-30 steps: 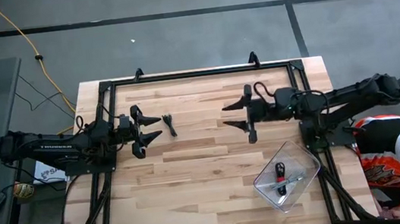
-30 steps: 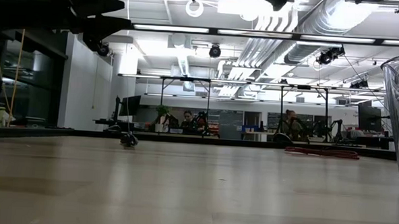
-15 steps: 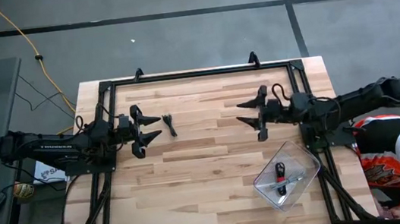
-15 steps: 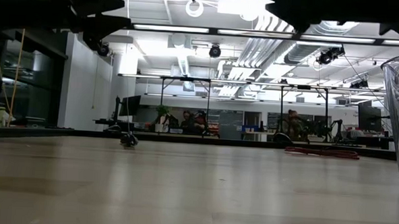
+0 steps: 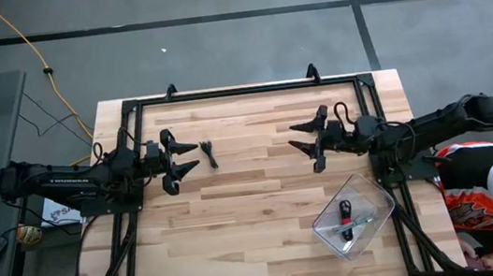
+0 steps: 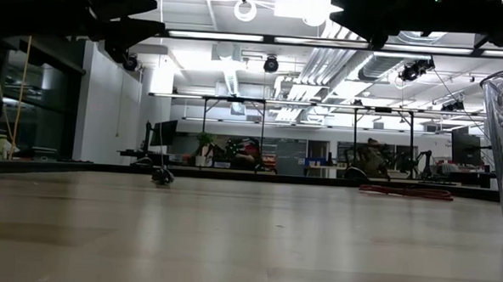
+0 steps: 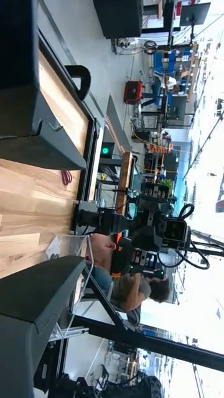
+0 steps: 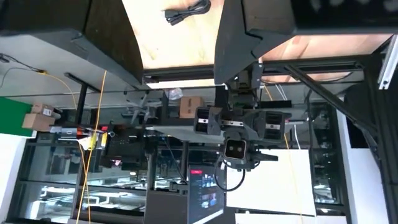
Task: Pick and place USB-C Cables
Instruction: Put the black charger cable into the transparent bin
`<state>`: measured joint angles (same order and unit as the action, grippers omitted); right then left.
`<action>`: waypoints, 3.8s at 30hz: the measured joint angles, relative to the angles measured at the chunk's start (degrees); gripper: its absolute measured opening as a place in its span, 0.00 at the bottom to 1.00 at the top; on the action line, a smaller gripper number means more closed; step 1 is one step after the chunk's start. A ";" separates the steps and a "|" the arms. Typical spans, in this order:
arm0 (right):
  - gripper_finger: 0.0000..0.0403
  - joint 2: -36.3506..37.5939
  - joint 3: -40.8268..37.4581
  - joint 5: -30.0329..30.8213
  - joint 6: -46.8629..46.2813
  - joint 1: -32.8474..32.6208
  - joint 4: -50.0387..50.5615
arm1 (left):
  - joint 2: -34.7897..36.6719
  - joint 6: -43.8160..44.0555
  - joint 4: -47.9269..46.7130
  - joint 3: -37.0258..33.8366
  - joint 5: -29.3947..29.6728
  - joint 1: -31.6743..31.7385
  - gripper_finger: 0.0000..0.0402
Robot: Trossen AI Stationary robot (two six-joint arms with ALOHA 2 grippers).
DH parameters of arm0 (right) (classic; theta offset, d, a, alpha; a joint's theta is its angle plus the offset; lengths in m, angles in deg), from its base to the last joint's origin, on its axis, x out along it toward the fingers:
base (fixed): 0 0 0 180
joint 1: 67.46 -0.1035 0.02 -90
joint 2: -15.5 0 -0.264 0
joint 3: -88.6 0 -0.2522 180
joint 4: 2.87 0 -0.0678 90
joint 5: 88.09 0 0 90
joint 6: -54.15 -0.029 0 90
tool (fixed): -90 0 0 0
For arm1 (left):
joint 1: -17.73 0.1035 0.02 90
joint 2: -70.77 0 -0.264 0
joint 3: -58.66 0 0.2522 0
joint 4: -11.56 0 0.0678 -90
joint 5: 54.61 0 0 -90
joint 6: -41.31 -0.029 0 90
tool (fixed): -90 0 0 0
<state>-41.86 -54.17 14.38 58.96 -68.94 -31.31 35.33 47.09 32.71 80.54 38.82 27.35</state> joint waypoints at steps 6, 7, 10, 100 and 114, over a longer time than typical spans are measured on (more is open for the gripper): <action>0.47 0.00 0.00 -0.01 -0.29 0.00 -0.01 | 0.00 -0.02 0.02 0.00 0.31 -0.01 0.54; 0.47 0.00 0.00 -0.01 -0.73 0.00 -0.02 | 0.00 -0.02 0.02 0.00 0.43 -0.01 0.54; 0.47 0.00 0.00 -0.01 -5.34 0.00 -0.03 | 0.00 -0.01 0.02 0.00 0.45 -0.01 0.54; 0.47 -0.02 0.04 0.74 -8.88 -0.02 0.33 | -33.11 32.22 -15.68 13.03 25.94 -0.96 0.54; 0.47 -0.02 0.04 1.50 -8.88 -0.02 0.34 | -44.35 43.59 -21.28 13.04 39.88 -0.95 0.54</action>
<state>-41.89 -54.13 15.89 50.08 -68.96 -30.98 -9.03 90.68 11.43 93.58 78.69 26.40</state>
